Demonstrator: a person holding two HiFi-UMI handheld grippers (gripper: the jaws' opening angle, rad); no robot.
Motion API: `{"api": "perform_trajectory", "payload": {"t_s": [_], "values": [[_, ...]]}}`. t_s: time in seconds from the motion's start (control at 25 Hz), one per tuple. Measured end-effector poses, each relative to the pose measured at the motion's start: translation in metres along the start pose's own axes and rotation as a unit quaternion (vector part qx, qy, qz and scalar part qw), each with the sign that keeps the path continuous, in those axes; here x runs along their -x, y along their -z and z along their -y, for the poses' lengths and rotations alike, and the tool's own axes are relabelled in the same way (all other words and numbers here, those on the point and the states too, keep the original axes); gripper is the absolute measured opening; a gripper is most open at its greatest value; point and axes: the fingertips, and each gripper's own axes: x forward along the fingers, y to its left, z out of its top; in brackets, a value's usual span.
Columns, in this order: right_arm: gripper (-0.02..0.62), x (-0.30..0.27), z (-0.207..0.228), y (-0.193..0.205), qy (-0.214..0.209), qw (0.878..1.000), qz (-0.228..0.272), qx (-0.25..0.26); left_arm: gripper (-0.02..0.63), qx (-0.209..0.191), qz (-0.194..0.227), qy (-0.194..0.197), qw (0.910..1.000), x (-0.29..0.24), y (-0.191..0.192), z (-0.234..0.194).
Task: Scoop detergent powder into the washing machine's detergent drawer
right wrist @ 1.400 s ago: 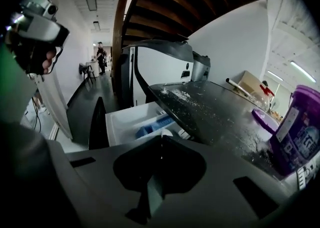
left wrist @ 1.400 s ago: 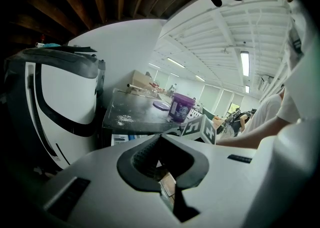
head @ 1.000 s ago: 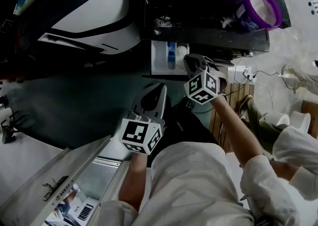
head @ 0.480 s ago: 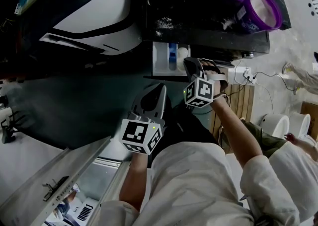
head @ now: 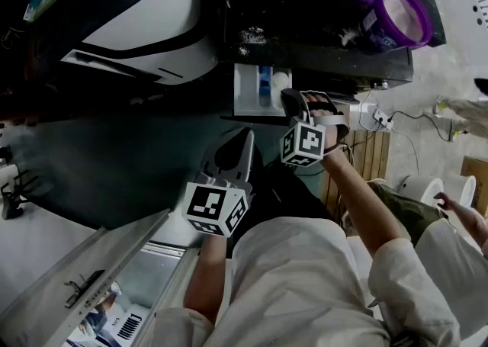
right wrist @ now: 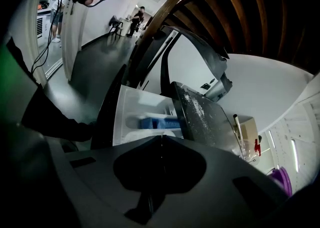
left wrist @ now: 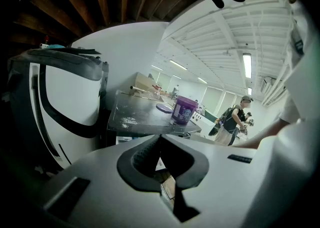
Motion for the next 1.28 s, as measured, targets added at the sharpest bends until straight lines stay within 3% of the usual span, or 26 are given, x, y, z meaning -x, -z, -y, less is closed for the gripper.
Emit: {"api": "perform_trajectory", "payload": {"t_s": [0.44,0.84,1.28], "values": [[0.008,0.007,-0.003,-0.003,0.015,0.996,-0.007,0.085,0.02,-0.003,0.011,-0.003,0.9999,0.003,-0.005,0.004],[0.008,0.022,0.002,-0.007,0.027,0.997,0.004,0.077,0.02,-0.006,0.023,-0.012,0.9996,0.015,-0.009,0.01],[0.008,0.061,0.024,-0.02,0.048,0.998,0.046,0.004,0.02,-0.014,0.043,-0.025,0.9987,0.028,-0.015,0.018]]}}
